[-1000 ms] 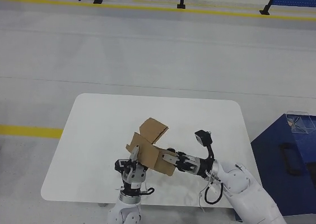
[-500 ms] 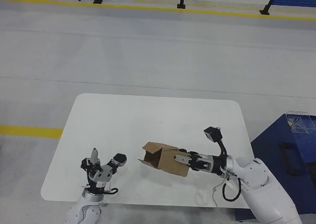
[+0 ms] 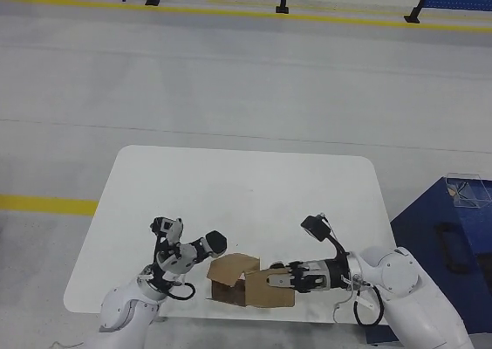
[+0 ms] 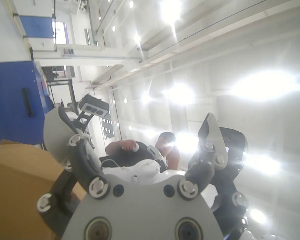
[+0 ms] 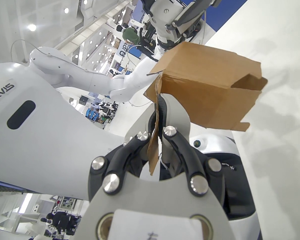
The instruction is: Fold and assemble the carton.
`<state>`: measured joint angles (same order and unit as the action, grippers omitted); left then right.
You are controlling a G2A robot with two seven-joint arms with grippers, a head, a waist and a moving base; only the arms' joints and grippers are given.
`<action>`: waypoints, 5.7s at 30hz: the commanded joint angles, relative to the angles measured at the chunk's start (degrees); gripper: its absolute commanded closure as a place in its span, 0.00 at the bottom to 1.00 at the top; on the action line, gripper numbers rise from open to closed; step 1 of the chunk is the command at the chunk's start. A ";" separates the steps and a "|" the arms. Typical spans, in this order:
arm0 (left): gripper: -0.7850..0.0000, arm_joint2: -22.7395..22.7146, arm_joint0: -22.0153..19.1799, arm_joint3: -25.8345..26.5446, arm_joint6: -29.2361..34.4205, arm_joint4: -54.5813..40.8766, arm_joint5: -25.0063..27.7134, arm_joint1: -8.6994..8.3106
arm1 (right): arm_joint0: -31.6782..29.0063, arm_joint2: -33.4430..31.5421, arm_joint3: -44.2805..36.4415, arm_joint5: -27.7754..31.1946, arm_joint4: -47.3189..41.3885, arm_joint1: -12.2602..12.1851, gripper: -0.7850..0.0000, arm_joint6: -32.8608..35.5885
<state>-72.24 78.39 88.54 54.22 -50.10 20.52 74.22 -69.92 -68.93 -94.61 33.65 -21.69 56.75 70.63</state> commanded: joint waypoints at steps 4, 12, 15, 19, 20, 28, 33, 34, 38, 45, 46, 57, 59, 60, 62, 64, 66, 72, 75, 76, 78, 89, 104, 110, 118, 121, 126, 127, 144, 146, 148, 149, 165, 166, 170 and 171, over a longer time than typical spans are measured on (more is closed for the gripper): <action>0.00 2.97 -0.56 -0.34 2.66 2.82 -5.38 -0.05 | 0.29 -0.65 -0.09 0.12 -1.54 -0.42 1.00 -0.12; 0.00 3.20 -0.42 -1.33 4.45 3.76 -4.69 -0.19 | 0.76 -1.64 0.94 -0.40 -2.62 -0.63 1.00 -1.24; 0.00 3.20 -0.42 -1.33 4.45 3.76 -4.69 -0.19 | 0.76 -1.64 0.94 -0.40 -2.62 -0.63 1.00 -1.24; 0.00 3.20 -0.42 -1.33 4.45 3.76 -4.69 -0.19 | 0.76 -1.64 0.94 -0.40 -2.62 -0.63 1.00 -1.24; 0.00 3.20 -0.42 -1.33 4.45 3.76 -4.69 -0.19 | 0.62 -1.59 0.52 -0.81 -1.87 -0.61 1.00 -2.17; 0.00 -0.98 2.01 7.73 -5.94 31.72 -3.96 -1.91 | 0.28 -2.17 -1.84 -2.05 5.34 -0.81 1.00 -6.12; 0.00 -3.02 6.94 19.54 -8.21 50.89 -7.87 -3.25 | -0.19 -3.82 -2.53 -2.33 4.83 -1.24 1.00 -5.42; 0.00 -2.97 7.77 21.33 -7.80 53.16 -8.88 -3.45 | -0.29 -4.09 -2.68 -2.34 4.91 -1.32 1.00 -5.28; 0.00 -4.86 9.63 25.49 -5.52 53.56 -9.56 -4.10 | -0.80 -4.93 -3.07 -2.17 4.97 -1.57 1.00 -5.13; 0.00 -5.66 11.94 29.54 -6.99 61.38 -12.52 -4.83 | -1.49 -5.75 -3.63 -1.89 4.95 -1.89 1.00 -5.03; 0.00 -5.92 12.14 30.04 -7.41 63.35 -13.12 -4.95 | -1.58 -5.91 -3.62 -1.76 4.93 -1.94 1.00 -5.06; 0.00 -3.81 13.28 33.53 -8.78 75.64 -19.51 -5.63 | -1.89 -5.85 -4.04 -1.90 5.27 -2.29 1.00 -4.30; 0.00 -3.64 12.87 33.67 -8.52 76.87 -21.29 -5.71 | -1.94 -5.73 -4.23 -1.97 5.45 -2.34 1.00 -4.21; 0.00 -3.30 12.66 33.58 -8.28 78.05 -22.36 -5.75 | -1.96 -5.70 -4.32 -2.01 5.48 -2.36 1.00 -4.18; 0.00 -2.38 12.03 33.43 -7.78 79.21 -24.51 -5.74 | -1.98 -5.68 -4.49 -2.00 5.60 -2.42 1.00 -4.10; 0.00 -1.64 11.34 33.07 -7.89 78.79 -26.53 -5.65 | -1.94 -5.58 -4.75 -1.82 5.90 -2.48 1.00 -3.90; 0.00 -1.23 10.36 32.50 -7.53 78.82 -28.28 -5.62 | -1.96 -5.39 -4.93 -1.66 6.32 -2.52 1.00 -3.85; 0.00 0.41 8.25 31.45 -6.69 80.31 -31.72 -5.61 | -1.80 -4.79 -5.26 -1.53 6.15 -2.61 1.00 -3.56; 0.00 0.49 7.84 31.75 -7.15 79.45 -32.36 -5.59 | -1.58 -4.49 -5.18 -1.75 6.21 -2.66 1.00 -3.27; 0.00 0.37 7.72 31.90 -7.36 78.96 -32.45 -5.59 | -1.49 -4.28 -5.20 -1.78 6.32 -2.67 1.00 -3.09; 0.00 0.27 7.63 32.04 -7.69 78.55 -32.28 -5.62 | -1.32 -3.63 -5.17 -2.09 6.06 -2.66 1.00 -2.47; 0.00 2.44 6.35 30.28 -7.30 79.53 -32.00 -5.78 | 0.21 -3.09 -4.09 -2.11 1.41 -2.72 1.00 -1.68; 1.00 5.21 4.65 29.07 -6.70 83.36 -34.07 -5.97 | 0.88 -1.89 -4.30 -2.54 2.40 -2.81 1.00 -1.58; 1.00 5.87 4.83 30.22 -4.47 86.14 -33.98 -6.32 | 1.04 -1.98 -4.42 -3.22 3.15 -2.95 0.60 -1.66; 1.00 5.77 4.75 29.97 -6.34 79.20 -39.05 -5.75 | 0.41 -4.87 -4.21 -1.56 3.77 -3.35 0.00 -4.51; 1.00 4.58 4.29 29.46 -8.10 69.45 -42.23 -5.11 | -0.43 -7.68 -4.42 -0.33 3.92 -3.70 0.00 -6.28; 1.00 2.50 2.74 28.11 -9.81 55.86 -46.42 -4.29 | -2.31 -10.64 -5.63 1.08 0.90 -4.04 0.00 -7.82; 1.00 2.50 2.74 28.11 -9.81 55.86 -46.42 -4.29 | -2.31 -10.64 -5.63 1.08 0.90 -4.04 0.00 -7.82; 1.00 1.78 -1.48 14.38 -8.23 21.47 -47.02 -2.33 | -2.46 -14.27 -3.69 -9.18 11.22 -4.04 0.00 -21.88; 1.00 1.13 -1.55 13.62 -9.49 18.80 -46.92 -2.24 | -1.80 -12.49 -2.71 -12.96 14.35 -4.01 0.00 -20.58; 1.00 0.93 -1.81 13.29 -8.56 17.17 -47.70 -2.32 | -0.71 -10.60 -2.21 -13.48 18.41 -3.75 0.00 -22.51; 1.00 0.77 -1.95 13.40 -8.31 17.40 -47.63 -2.43 | -0.47 -9.03 -1.84 -13.91 18.92 -3.54 0.00 -22.49; 1.00 -0.66 0.34 16.28 -7.34 18.21 -44.05 -3.71 | 6.78 7.41 4.90 -15.39 26.16 -0.62 0.00 -20.20; 1.00 -0.58 0.35 16.24 -7.38 18.18 -43.98 -3.76 | 6.94 7.85 5.03 -15.04 25.97 -0.51 0.00 -19.94; 1.00 0.65 0.38 16.24 -8.31 19.09 -43.01 -3.82 | 7.06 8.22 5.16 -13.25 24.35 -0.30 0.00 -19.95; 1.00 0.91 0.25 16.12 -8.31 19.05 -42.98 -3.83 | 7.08 7.75 5.23 -12.95 23.38 -0.33 0.00 -19.99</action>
<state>-71.76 78.77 104.79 45.82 -30.95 -22.44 70.40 -62.84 -60.67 -89.45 20.32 2.92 56.46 50.66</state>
